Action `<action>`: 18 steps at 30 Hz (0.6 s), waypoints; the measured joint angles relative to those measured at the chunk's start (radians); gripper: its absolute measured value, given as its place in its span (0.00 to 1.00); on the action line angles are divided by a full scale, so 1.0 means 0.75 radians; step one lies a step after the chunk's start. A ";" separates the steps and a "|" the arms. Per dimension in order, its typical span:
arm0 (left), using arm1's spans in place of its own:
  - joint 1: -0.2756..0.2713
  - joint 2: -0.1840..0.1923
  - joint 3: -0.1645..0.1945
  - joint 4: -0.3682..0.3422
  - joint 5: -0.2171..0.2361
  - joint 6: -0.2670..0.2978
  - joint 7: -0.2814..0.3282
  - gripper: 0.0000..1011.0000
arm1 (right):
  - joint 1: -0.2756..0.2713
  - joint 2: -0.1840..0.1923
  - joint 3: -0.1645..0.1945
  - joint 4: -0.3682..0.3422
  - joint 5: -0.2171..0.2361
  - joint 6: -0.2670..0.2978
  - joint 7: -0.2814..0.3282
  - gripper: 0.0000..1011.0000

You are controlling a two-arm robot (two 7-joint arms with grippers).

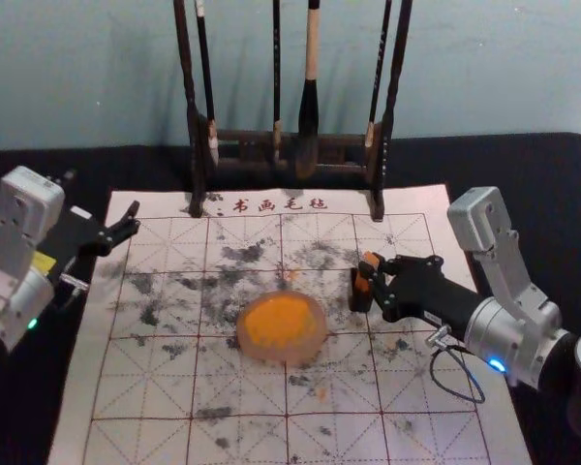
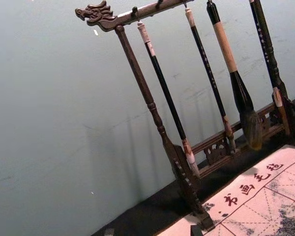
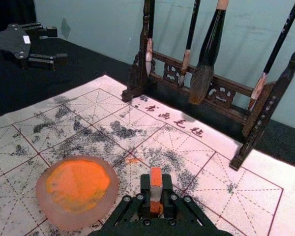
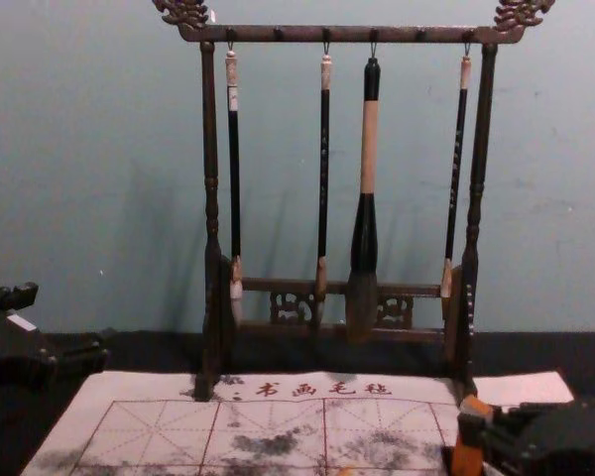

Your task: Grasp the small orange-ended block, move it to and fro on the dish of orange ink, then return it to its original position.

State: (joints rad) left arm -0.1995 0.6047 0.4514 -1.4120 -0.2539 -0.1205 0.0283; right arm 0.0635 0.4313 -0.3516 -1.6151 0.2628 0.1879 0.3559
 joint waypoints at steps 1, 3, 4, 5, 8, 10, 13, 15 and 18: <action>0.000 0.000 0.000 0.000 0.000 0.000 0.000 0.99 | 0.000 -0.002 0.000 0.003 0.000 -0.001 0.000 0.12; 0.000 0.000 0.000 0.000 0.000 0.000 0.000 0.99 | 0.000 -0.008 0.000 0.011 -0.001 -0.003 -0.001 0.13; 0.000 0.000 0.000 0.000 0.000 0.000 0.000 0.99 | 0.000 -0.008 0.000 0.011 -0.001 -0.003 -0.001 0.13; 0.000 0.000 0.000 0.000 0.000 0.000 0.000 0.99 | 0.000 -0.013 0.000 0.017 -0.002 -0.004 -0.003 0.12; 0.000 0.000 0.000 0.000 0.000 0.000 0.000 0.99 | -0.001 -0.018 0.000 0.024 -0.004 -0.004 -0.006 0.13; 0.000 0.000 0.000 0.000 0.000 0.000 0.000 0.99 | -0.002 -0.021 0.000 0.027 -0.005 -0.004 -0.008 0.12; 0.000 0.000 0.000 0.000 0.000 0.000 0.000 0.99 | -0.006 -0.024 0.001 0.032 -0.007 -0.003 -0.011 0.13; 0.000 0.000 0.000 0.000 0.000 0.000 0.000 0.99 | -0.007 -0.026 0.002 0.033 -0.011 -0.003 -0.013 0.12; 0.000 0.000 0.000 0.000 0.000 0.000 0.000 0.99 | -0.008 -0.027 0.002 0.034 -0.012 -0.003 -0.015 0.12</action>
State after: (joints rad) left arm -0.1995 0.6047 0.4514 -1.4119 -0.2539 -0.1205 0.0283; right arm 0.0573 0.4114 -0.3499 -1.5895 0.2536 0.1858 0.3446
